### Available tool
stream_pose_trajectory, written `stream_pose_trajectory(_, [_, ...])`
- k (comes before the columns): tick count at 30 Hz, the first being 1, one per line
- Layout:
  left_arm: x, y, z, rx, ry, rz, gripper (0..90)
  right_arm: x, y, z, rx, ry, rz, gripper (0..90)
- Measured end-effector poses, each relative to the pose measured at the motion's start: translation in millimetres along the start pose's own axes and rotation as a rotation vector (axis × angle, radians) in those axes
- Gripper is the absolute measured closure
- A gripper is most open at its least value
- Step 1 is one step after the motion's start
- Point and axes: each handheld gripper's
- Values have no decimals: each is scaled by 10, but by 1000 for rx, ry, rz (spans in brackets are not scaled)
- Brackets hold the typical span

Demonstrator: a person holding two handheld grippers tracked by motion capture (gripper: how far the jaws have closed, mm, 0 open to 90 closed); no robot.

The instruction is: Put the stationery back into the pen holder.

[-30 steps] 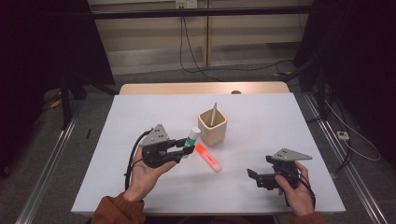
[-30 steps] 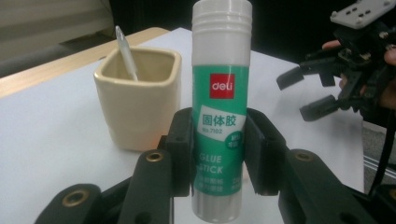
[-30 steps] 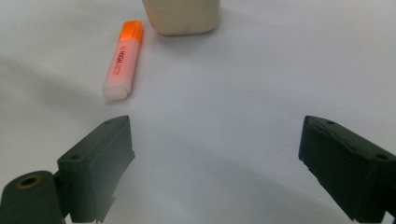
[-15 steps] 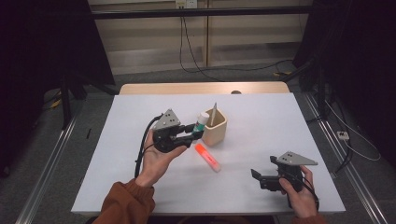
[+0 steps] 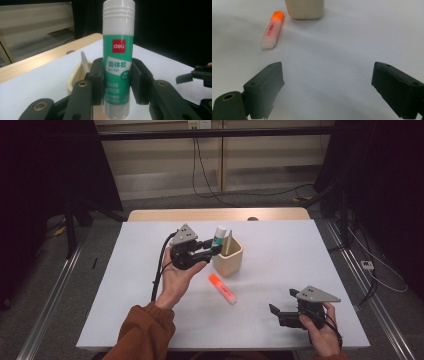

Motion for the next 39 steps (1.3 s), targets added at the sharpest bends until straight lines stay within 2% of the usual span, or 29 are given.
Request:
stream_pose_trajectory(4, [73, 38, 83, 6, -5, 20, 663, 4, 1, -4, -10, -8, -3, 97])
stream_pose_trajectory(7, [131, 70, 147, 1, -13, 18, 663, 2, 0, -2, -8, -11, 1, 96])
stream_pose_trajectory(12, [236, 82, 200, -7, -19, 48, 663, 3, -5, -2, -1, -11, 5, 74])
stream_pose_trajectory(15, [317, 95, 185, 5, -17, 59, 663, 7, -5, -1, -8, -10, 10, 72])
stream_pose_trajectory(22, [523, 212, 175, -25, -8, 66, 663, 33, -3, 4, -14, 3, 15, 70])
stream_pose_trajectory(25, [587, 231, 148, -13, 8, 73, 663, 32, -4, 2, -16, 3, 17, 70])
stream_pose_trajectory(33, [659, 284, 19, -39, 19, 69, 662, 31, -7, -2, -15, 8, 18, 61])
stream_pose_trajectory(39, [697, 262, 4, -5, 25, 79, 661, 45, -4, 0, -17, 12, 18, 61])
Point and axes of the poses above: each handheld gripper's, and its own axes: x roughly forward along the jaws, z roughly out of its top, y roughly to its left, and after that the axes turned 15 degrees about y, right-handed
